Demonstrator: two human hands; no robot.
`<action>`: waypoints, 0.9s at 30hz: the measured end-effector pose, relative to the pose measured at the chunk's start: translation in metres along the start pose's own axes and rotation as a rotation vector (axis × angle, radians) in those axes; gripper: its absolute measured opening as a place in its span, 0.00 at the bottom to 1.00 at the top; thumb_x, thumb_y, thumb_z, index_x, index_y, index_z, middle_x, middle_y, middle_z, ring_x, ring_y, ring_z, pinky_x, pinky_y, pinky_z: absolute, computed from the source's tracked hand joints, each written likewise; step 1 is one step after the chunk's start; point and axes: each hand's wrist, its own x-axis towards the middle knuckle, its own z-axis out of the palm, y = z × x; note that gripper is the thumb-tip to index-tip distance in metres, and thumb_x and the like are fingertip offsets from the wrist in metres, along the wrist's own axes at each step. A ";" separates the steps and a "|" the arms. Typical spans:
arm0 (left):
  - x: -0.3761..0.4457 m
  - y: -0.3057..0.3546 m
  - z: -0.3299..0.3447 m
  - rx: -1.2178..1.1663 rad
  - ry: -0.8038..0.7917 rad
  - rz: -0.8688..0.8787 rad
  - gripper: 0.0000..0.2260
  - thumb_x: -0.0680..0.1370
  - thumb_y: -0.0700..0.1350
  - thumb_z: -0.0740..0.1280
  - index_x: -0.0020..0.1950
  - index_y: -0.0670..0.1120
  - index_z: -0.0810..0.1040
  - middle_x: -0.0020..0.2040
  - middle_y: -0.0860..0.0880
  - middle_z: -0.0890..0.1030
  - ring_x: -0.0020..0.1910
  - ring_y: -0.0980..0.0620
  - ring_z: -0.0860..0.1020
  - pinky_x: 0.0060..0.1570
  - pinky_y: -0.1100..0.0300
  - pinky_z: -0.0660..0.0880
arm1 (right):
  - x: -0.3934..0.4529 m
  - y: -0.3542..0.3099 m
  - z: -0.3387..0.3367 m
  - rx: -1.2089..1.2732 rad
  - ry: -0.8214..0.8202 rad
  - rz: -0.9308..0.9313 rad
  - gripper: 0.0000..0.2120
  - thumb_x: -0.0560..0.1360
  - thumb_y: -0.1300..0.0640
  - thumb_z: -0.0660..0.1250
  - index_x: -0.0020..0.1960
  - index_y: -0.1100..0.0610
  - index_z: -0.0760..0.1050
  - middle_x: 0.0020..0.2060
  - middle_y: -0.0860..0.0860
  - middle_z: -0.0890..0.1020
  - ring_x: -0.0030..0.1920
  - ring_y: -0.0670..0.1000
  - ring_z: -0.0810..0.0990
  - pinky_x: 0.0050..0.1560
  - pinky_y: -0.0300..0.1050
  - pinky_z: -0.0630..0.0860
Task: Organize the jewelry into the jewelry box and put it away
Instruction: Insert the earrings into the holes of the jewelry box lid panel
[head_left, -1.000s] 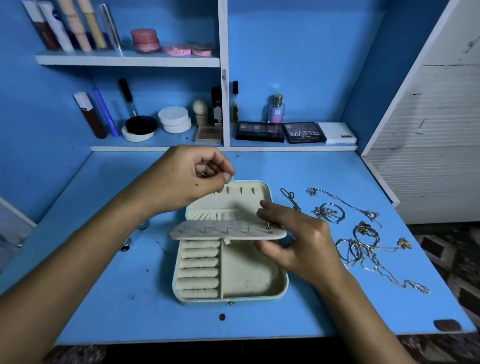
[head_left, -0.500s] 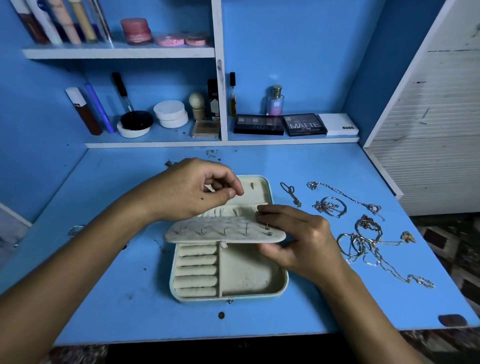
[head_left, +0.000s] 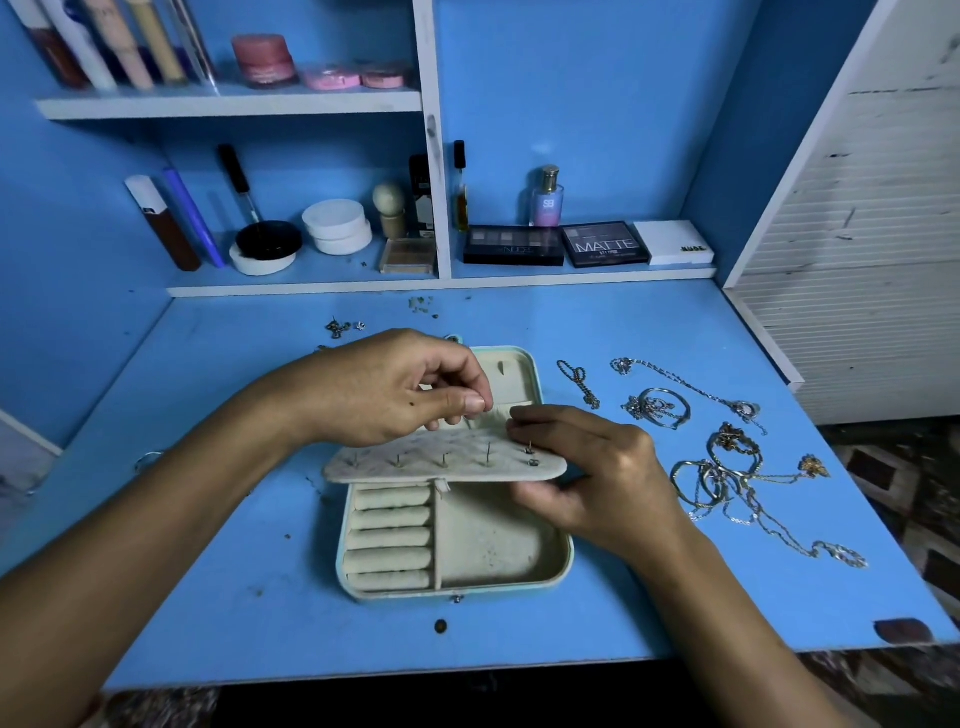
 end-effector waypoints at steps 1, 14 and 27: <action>0.000 0.001 0.000 0.008 -0.012 0.002 0.03 0.79 0.47 0.67 0.49 0.53 0.81 0.46 0.55 0.84 0.47 0.56 0.82 0.50 0.58 0.79 | 0.000 0.000 0.000 0.001 -0.001 -0.001 0.13 0.70 0.52 0.73 0.46 0.63 0.85 0.48 0.54 0.86 0.47 0.47 0.86 0.44 0.43 0.82; 0.000 0.005 0.004 0.087 -0.113 0.056 0.04 0.79 0.49 0.67 0.50 0.55 0.81 0.47 0.60 0.83 0.51 0.60 0.80 0.53 0.62 0.77 | 0.001 0.000 0.000 -0.010 -0.008 -0.009 0.13 0.71 0.52 0.73 0.46 0.62 0.85 0.48 0.54 0.86 0.48 0.47 0.86 0.43 0.44 0.82; 0.000 0.004 0.004 0.054 -0.111 0.095 0.04 0.79 0.46 0.68 0.50 0.52 0.82 0.47 0.59 0.83 0.50 0.59 0.80 0.48 0.63 0.77 | 0.001 -0.001 0.000 -0.007 -0.005 -0.007 0.13 0.72 0.52 0.72 0.46 0.62 0.85 0.47 0.53 0.86 0.48 0.46 0.85 0.45 0.41 0.82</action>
